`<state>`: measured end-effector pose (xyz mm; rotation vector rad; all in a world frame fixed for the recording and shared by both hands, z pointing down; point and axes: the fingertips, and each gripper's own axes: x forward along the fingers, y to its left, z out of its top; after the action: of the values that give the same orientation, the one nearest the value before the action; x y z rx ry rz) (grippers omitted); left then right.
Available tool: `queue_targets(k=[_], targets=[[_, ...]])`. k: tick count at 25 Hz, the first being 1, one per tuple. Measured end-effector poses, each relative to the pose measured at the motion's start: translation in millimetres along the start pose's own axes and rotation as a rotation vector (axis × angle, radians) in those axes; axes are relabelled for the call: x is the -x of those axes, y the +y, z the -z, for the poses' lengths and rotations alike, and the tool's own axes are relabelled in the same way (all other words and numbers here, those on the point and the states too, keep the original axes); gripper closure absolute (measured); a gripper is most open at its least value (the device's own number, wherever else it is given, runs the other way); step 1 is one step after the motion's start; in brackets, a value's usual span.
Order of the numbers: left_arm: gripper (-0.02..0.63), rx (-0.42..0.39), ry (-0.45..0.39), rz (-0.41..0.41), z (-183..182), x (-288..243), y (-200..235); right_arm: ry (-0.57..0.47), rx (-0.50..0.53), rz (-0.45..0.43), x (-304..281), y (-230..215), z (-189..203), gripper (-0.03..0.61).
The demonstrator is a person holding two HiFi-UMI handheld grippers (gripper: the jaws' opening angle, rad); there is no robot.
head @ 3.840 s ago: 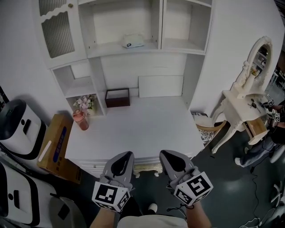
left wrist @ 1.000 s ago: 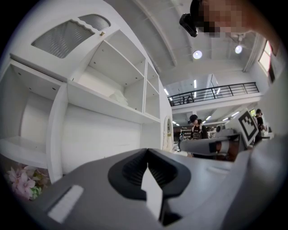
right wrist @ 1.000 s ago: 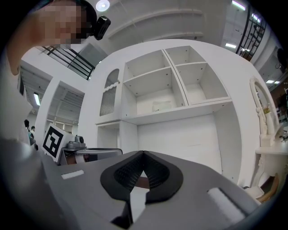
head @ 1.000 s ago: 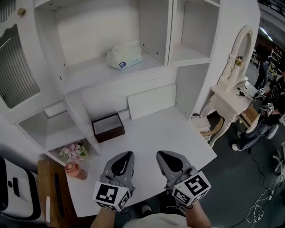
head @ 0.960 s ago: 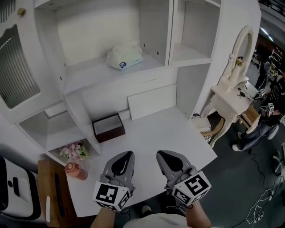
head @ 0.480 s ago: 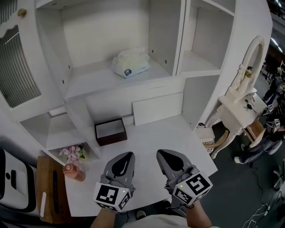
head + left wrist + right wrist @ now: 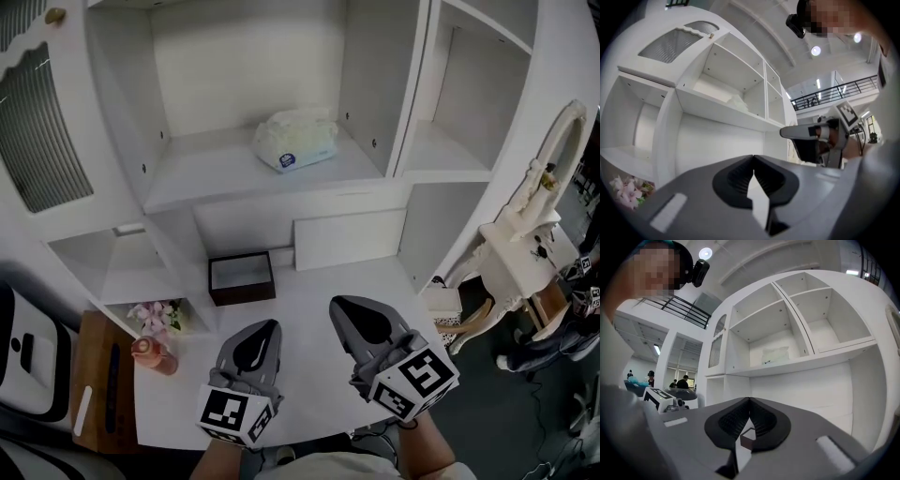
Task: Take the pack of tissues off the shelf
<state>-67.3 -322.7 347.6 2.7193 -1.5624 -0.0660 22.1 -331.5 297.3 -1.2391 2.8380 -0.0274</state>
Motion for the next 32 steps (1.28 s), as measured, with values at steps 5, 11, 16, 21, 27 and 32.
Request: queue_targets(k=[5, 11, 16, 21, 27, 32], targets=[[0.612, -0.005, 0.009, -0.051, -0.3, -0.1, 9.1, -0.016, 0.022, -0.067, -21.5, -6.6, -32.9, 0.565], [0.612, -0.015, 0.006, -0.092, -6.2, 1.1, 17.7, -0.024, 0.065, -0.094, -48.4, -18.9, -71.8, 0.533], [0.612, -0.015, 0.003, -0.11, -9.4, 2.2, 22.8, -0.025, 0.071, -0.112, -67.2, -27.5, -99.8, 0.5], [0.612, -0.02, -0.005, -0.114, -13.7, 0.9, 24.2, -0.027, 0.062, -0.11, -81.2, -39.5, -123.1, 0.474], [0.612, -0.018, -0.012, -0.118, -16.5, 0.7, 27.4, -0.011, 0.031, -0.112, -104.3, -51.8, -141.6, 0.435], [0.612, -0.012, -0.016, -0.129, -17.9, 4.2, 32.2, 0.008, 0.021, -0.124, -120.7, -51.2, -145.9, 0.413]])
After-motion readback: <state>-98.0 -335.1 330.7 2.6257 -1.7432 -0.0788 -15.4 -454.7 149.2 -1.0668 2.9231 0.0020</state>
